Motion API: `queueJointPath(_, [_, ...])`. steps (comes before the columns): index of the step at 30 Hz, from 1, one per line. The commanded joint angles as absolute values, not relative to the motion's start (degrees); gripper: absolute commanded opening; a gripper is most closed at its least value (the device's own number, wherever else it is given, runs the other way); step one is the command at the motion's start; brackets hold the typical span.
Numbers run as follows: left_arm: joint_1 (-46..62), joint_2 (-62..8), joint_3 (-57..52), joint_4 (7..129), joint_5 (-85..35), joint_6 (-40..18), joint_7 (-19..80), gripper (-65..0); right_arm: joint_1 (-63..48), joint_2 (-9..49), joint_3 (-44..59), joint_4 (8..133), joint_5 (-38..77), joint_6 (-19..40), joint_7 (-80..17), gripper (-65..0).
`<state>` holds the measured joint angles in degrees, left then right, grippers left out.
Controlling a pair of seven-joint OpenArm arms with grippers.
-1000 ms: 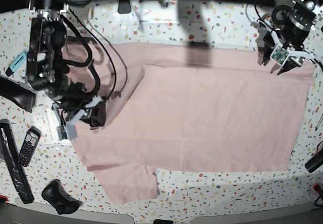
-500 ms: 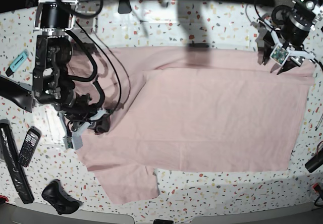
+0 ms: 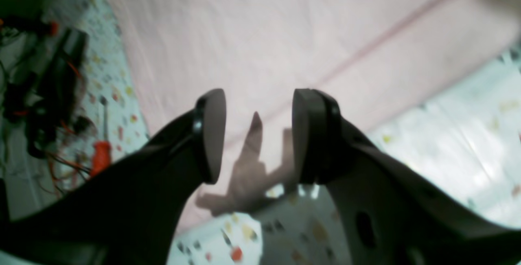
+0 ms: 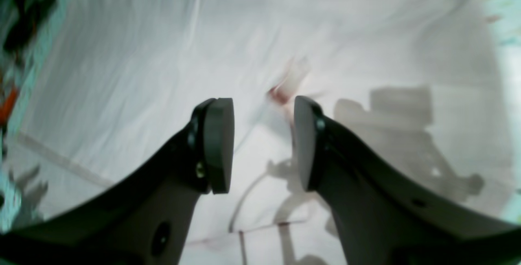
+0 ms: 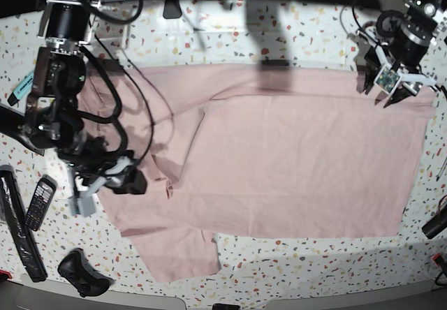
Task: Fold the T-shirt properly
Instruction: 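Grasp the sleeve edge with the right gripper and fold it inward, then grasp the shirt side edges with both grippers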
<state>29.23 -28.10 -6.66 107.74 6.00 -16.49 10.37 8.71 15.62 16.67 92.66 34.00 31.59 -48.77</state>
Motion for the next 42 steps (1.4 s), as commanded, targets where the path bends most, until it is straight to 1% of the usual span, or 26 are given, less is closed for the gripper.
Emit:
queueJointPath(1, [28.21,-28.75,-7.18,108.84,5.37,-15.64,9.19,-39.6,9.69,16.69,18.09,93.62,34.70,32.05,-47.79,-41.0])
queueJointPath(5, [24.14,-28.75,-7.18,108.20,0.45,-15.68,10.48,-39.6,9.69,20.27,20.73,93.62,34.68,32.05,-47.81,-41.0])
queueJointPath(9, [18.79,-28.77,-7.18,105.23,-3.66,-15.90,11.44,-39.6,9.69,24.05,20.21,92.23,32.27,32.01,-47.86,-41.0])
queueJointPath(13, [12.67,-28.75,-7.16,99.33,-7.62,-17.12,13.63,-39.6,10.09,24.75,19.38,88.82,31.92,31.97,-47.18,-41.0])
queueJointPath(15, [9.04,-28.75,-7.16,95.55,-8.08,-18.65,13.69,-39.6,11.42,24.62,19.03,86.59,31.86,31.97,-47.16,-41.0])
queueJointPath(18, [2.79,-28.77,-7.11,89.17,-9.13,-18.90,13.72,-39.6,14.39,24.71,18.55,82.11,31.22,31.97,-47.24,-41.0])
queueJointPath(21, [-4.23,-28.75,-7.11,81.78,-11.99,-19.03,13.67,-39.6,17.80,24.77,17.54,76.53,29.71,31.97,-47.27,-41.0])
queueJointPath(24, [-12.10,-28.77,-7.07,73.08,-12.29,-21.67,13.67,-39.6,21.19,24.71,16.16,70.85,29.74,31.99,-47.42,-41.0])
queueJointPath(26, [-17.26,-28.75,-7.05,66.76,-12.40,-22.90,13.52,-39.6,23.00,24.73,14.87,68.31,29.74,31.99,-47.68,-41.0])
queueJointPath(29, [-24.67,-28.75,-7.05,56.36,-15.62,-23.49,12.21,-39.6,24.91,24.62,12.91,66.46,29.23,31.99,-49.08,-41.0])
queueJointPath(33, [-34.17,-28.45,-7.01,41.69,-16.58,-24.95,8.40,-39.6,25.41,24.58,10.20,66.46,28.67,32.01,-49.80,-41.0])
queueJointPath(39, [-46.46,-28.38,-7.01,21.32,-16.14,-24.93,-0.56,-39.6,25.41,24.29,9.34,66.46,28.69,31.99,-52.05,-41.0])
queueJointPath(42, [-50.28,-27.92,-7.01,13.30,-10.09,-24.86,-6.66,-39.6,25.41,24.32,9.34,66.46,28.69,31.99,-52.64,-41.0])
